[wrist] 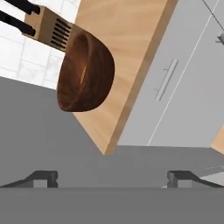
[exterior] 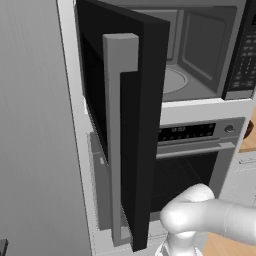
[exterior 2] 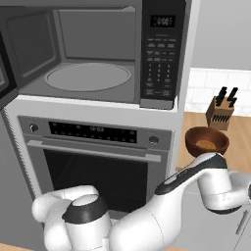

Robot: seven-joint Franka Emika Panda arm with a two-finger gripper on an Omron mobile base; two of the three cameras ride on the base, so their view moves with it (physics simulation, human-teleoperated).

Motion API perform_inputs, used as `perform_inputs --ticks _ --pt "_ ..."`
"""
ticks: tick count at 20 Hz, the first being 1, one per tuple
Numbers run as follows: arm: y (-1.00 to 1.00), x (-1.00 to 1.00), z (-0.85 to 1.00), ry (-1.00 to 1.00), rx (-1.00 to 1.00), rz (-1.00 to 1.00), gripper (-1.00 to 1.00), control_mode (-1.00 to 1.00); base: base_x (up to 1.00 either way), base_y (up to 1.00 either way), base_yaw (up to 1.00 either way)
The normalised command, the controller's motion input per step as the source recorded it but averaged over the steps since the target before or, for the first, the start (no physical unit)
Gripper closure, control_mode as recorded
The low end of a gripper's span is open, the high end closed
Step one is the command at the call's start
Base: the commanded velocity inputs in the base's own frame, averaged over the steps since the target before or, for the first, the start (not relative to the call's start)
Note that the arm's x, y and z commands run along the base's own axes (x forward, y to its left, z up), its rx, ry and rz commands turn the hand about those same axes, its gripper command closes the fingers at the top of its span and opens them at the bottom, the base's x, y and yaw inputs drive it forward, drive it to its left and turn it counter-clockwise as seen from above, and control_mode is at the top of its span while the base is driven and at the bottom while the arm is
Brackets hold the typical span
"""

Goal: Open the microwave, place the bowl with waffle inside the microwave, then close the microwave door and turn it on.

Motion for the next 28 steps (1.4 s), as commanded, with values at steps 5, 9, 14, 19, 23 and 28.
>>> perform_inputs --ticks 5,9,14,19,23,28 --pt "0.35 0.28 -0.25 -0.11 0.02 0.0 -1.0 -1.0 0.0 0.0 0.0" --pt "0.05 0.48 -0.04 0.0 0.05 0.0 -1.0 -1.0 0.0 0.0 0.0" --pt "0.0 0.57 0.0 0.06 0.01 0.0 -1.0 -1.0 0.0 0.0 0.0" --pt "-0.04 0.41 0.0 0.02 0.0 0.0 -1.0 -1.0 0.0 0.0 0.0" --pt "-0.11 0.41 -0.1 0.02 0.03 0.0 -1.0 -1.0 0.0 0.0 0.0" --pt "-0.23 0.33 -0.04 0.06 0.04 -0.01 -1.0 -1.0 0.0 0.0 0.0"
